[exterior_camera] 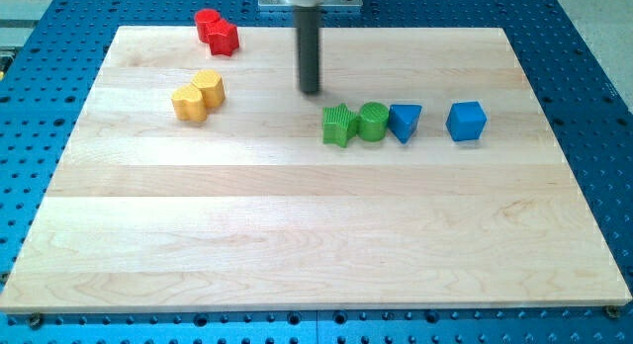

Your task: Place the green and blue blocks parallel to each other

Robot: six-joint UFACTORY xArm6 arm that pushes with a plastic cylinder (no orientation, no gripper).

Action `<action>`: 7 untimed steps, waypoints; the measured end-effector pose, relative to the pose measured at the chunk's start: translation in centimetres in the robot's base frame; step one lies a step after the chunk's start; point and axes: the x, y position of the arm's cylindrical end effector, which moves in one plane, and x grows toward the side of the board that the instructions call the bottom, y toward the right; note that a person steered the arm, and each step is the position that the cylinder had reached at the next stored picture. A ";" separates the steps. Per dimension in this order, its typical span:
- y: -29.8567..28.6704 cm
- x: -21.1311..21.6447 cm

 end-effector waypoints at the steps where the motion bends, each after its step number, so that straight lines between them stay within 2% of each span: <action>1: 6.5 1.0; 2: 6.3 4.0; 3: 3.0 7.2; 4: 3.5 12.2; 5: 6.5 10.5; 6: 6.8 8.6; 7: 3.7 7.6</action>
